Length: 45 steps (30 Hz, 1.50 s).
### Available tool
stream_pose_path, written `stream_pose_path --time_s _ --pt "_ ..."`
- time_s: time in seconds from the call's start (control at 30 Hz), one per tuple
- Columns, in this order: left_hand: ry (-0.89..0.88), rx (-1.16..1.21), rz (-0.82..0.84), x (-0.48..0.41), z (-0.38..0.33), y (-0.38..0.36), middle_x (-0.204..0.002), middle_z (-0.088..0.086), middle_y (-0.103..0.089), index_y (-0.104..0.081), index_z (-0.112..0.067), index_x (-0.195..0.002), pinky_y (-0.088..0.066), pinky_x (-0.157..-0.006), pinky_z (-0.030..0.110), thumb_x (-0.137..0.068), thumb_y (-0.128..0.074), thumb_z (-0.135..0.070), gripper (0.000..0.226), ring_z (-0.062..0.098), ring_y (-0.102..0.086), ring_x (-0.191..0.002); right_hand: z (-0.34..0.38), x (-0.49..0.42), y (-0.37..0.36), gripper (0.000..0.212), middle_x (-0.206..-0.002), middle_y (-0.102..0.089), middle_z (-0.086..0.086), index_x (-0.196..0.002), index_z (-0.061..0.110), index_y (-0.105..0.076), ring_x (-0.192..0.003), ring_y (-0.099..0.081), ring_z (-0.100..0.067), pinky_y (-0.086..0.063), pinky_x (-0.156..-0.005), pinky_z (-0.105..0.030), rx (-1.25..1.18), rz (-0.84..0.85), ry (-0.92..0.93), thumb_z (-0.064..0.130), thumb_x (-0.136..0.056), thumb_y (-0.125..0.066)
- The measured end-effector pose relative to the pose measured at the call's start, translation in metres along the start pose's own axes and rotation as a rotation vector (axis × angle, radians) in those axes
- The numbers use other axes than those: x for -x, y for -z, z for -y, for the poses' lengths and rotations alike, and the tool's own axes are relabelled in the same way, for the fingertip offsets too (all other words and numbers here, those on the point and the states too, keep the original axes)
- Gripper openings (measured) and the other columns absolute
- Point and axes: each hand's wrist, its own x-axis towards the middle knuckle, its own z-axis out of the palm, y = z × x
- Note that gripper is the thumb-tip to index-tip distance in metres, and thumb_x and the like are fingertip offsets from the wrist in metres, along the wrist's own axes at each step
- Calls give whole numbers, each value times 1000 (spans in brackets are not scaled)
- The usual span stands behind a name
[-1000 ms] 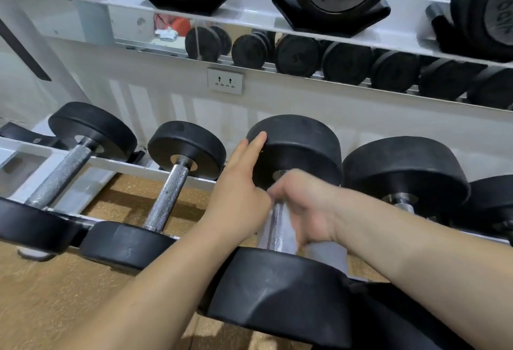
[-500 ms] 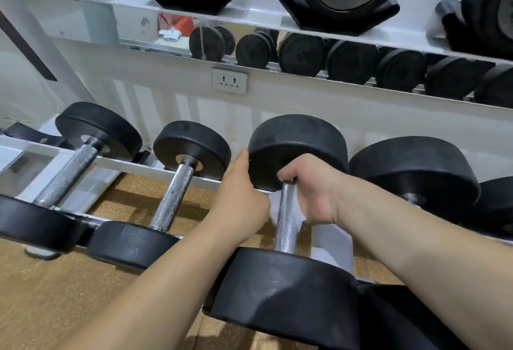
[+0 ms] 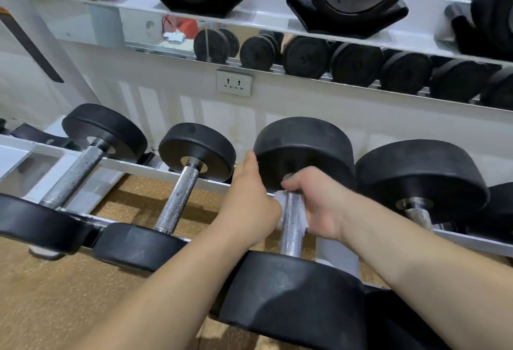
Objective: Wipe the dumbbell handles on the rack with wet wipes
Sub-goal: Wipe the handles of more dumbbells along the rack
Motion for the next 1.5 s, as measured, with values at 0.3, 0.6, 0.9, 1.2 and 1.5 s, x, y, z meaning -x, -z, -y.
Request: stream_pose_path --time_s 0.3,0.6,0.9,1.2,1.5 --pt "-28 -8 37 0 1 -1 -156 -5 -29 -19 -30 -159 -52 -104 47 -71 -50 -5 97 22 -48 -135 -40 34 31 28 -68 -65 -4 -84 14 -64 -60 -64 -18 -47 -50 -24 91 -20 65 9 -106 -48" --pt "-49 28 -30 -5 5 -1 -126 -4 -54 -50 -18 -128 -48 -86 22 -79 -62 -6 52 12 -56 -110 -15 41 35 51 -134 -64 -1 -135 14 -59 -127 -60 -17 -52 -106 -44 1638 -37 1282 4 -86 -46" --pt "-33 87 -12 -3 4 1 -149 -3 -48 -38 -29 -152 -49 -110 44 -63 -45 -14 91 20 -51 -135 -20 11 45 60 -155 -46 3 -123 5 -68 -154 -5 1 22 -122 -25 1829 502 738 40 -95 -27" --pt "-4 96 -7 -1 0 0 -158 -1 -38 -27 -24 -160 -44 -113 40 -70 -53 -12 95 17 -44 -139 -1 11 68 65 -166 -36 -12 -158 6 -39 -159 -18 -27 -11 -130 -42 1974 299 1132 25 -96 -40" --pt "-5 20 -43 -8 4 -2 -137 -1 -55 -45 -27 -138 -55 -101 47 -62 -44 -11 77 22 -58 -122 -1 9 75 90 -171 -28 -2 -163 19 -33 -161 -10 -23 -17 -129 -47 2146 591 1251 5 -79 -63"
